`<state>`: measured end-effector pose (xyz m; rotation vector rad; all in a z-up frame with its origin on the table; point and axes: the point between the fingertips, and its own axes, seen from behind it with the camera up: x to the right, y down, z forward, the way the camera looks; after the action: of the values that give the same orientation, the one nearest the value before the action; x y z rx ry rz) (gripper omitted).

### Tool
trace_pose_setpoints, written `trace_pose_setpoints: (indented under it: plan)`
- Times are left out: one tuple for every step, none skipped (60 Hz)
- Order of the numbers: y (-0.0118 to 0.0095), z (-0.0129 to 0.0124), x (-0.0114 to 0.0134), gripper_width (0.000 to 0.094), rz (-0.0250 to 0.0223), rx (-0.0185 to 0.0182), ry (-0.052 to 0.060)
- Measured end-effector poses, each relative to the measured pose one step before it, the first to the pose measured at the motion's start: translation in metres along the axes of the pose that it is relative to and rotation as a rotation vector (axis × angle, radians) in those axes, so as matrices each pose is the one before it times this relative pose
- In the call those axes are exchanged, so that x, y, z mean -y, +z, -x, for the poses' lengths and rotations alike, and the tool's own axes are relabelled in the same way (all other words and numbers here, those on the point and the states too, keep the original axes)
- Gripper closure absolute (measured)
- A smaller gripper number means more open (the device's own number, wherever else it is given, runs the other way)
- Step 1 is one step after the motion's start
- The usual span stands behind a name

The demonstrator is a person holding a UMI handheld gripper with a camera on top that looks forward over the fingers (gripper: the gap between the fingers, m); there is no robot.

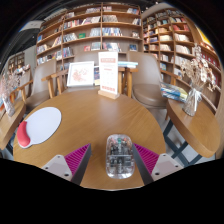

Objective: Arrange mouse

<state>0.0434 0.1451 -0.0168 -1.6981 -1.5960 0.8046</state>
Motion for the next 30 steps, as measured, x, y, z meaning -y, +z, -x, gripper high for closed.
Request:
trace_pose_setpoints:
  plan:
    - [0.00039,-0.0003,0.00039,0.0088,-0.00062,0.00073,-0.0013]
    - [0.00028,-0.00002,0.00018,0.0091,-0.0003,-0.00016,0.0011]
    - [0.00046,-0.00014,0.00049,0.0095,-0.00036,-0.00041,0.0024]
    - [0.00008,-0.00014,0.00001,0.01,0.00004,-0.00069,0.0012]
    - [0.00028,-0.00027,0.0001,0.0105,0.00012,-0.00071,-0.0007]
    - [-0.00017,0.00017,-0.00008,0.0115,0.00033,-0.00037,-0.0018]
    - [0.00015,-0.00038,0.00004,0.0131,0.00004,-0.00027,-0.0019]
    - [0.00011,-0.00034,0.00018,0.0148,-0.00064,-0.00061,-0.0005]
    - [0.00027,-0.00024,0.0003,0.017,-0.00069,-0.00068,0.0009]
    - [0.00024,-0.00051,0.00038,0.0194,-0.00078,-0.00102,0.0008]
    - [0.0004,-0.00054,0.00027,0.0226,-0.00084,-0.00148,-0.0001]
    - [0.00039,-0.00069,0.0002,0.0254,-0.00103,-0.00171,-0.0014]
    - [0.00023,-0.0009,0.00023,0.0329,-0.00066,-0.00208,-0.0022]
    - [0.00046,-0.00136,0.00063,0.0405,-0.00104,-0.0036,-0.0018]
    - [-0.00013,0.00105,0.00138,0.048,-0.00374,0.00521,0.0072]
    - [-0.00016,-0.00044,-0.0003,0.0481,0.00326,-0.0019,0.0129]
    - [0.00001,-0.00383,-0.00063,0.0487,0.00999,-0.00709,0.0112]
    - [-0.00105,-0.00158,-0.00006,0.0489,0.00554,-0.00898,0.0064]
    - [-0.00152,-0.00125,0.00102,0.0498,0.00252,-0.00816,0.0016]
    - [-0.00202,-0.00046,0.00283,0.0501,-0.00176,-0.00551,-0.0001]
    - [-0.00299,0.001,0.00434,0.05,-0.00513,-0.00223,0.0019]
    - [-0.00364,0.00169,0.00538,0.0506,-0.00865,0.00204,0.0041]
    - [-0.00435,0.00344,0.00696,0.051,-0.00993,0.00398,0.0036]
    - [-0.00495,0.00363,0.00709,0.051,-0.00778,0.00587,0.0021]
    - [-0.00379,0.00501,0.00729,0.0511,-0.0064,0.00501,-0.003]
    - [-0.004,0.00526,0.00775,0.0512,-0.0067,0.00553,-0.0068]
    - [-0.00376,0.00606,0.00872,0.0511,-0.00914,0.0061,-0.0064]
    - [-0.00327,0.00644,0.00917,0.0511,-0.01049,0.00671,-0.0059]
    - [-0.00269,0.00739,0.00897,0.0511,-0.00891,0.00688,-0.0053]
    - [-0.00217,0.00762,0.0089,0.0511,-0.00881,0.00751,-0.0072]
